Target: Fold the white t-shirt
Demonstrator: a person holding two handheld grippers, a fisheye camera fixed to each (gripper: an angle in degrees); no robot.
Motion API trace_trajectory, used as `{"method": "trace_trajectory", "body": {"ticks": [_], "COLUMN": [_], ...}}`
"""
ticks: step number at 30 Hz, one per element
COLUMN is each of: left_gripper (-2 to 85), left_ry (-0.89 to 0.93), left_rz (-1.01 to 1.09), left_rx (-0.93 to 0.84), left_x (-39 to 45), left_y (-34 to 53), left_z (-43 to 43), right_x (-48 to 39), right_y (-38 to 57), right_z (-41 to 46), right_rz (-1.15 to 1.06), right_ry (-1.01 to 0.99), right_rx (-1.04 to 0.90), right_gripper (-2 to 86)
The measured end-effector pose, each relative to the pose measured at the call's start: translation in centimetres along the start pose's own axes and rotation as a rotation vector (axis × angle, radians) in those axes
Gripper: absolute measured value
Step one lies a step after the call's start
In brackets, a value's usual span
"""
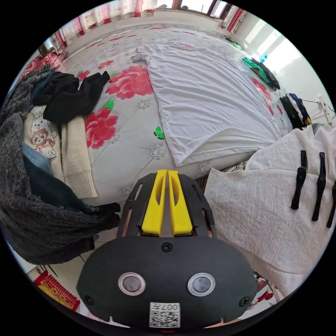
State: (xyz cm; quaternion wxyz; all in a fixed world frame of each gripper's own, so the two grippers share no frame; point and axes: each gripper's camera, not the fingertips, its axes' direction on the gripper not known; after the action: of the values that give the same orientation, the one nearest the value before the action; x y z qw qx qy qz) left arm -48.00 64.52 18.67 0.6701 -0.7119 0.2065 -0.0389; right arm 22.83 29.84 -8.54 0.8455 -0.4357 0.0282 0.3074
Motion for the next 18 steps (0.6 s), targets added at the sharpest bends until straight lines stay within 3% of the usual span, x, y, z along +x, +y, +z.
{"method": "trace_trajectory", "body": {"ticks": [5, 9, 12, 18], "left_gripper": [7.8, 7.4, 2.6, -0.8], "left_ry": [0.055, -0.018, -0.100, -0.068], "left_rz": [0.143, 0.261, 0.220, 0.139], "left_rx": [0.019, -0.069, -0.121, -0.063], "left_x": [2.6, 5.5, 5.8, 5.1], "left_y": [-2.2, -3.8, -4.1, -3.0], "left_z": [0.0, 2.0, 3.3, 1.6], "right_x": [-0.2, -1.3, -2.6, -4.4], "right_y": [-1.1, -3.9, -5.4, -4.8], "right_z": [-2.2, -1.9, -0.4, 1.7], "right_rz": [-0.040, -0.118, -0.187, -0.275], "right_ry": [0.017, -0.046, -0.061, 0.033], "right_rx": [0.101, 0.110, 0.065, 0.002], "right_gripper": [0.5, 1.4, 1.7, 0.3]}}
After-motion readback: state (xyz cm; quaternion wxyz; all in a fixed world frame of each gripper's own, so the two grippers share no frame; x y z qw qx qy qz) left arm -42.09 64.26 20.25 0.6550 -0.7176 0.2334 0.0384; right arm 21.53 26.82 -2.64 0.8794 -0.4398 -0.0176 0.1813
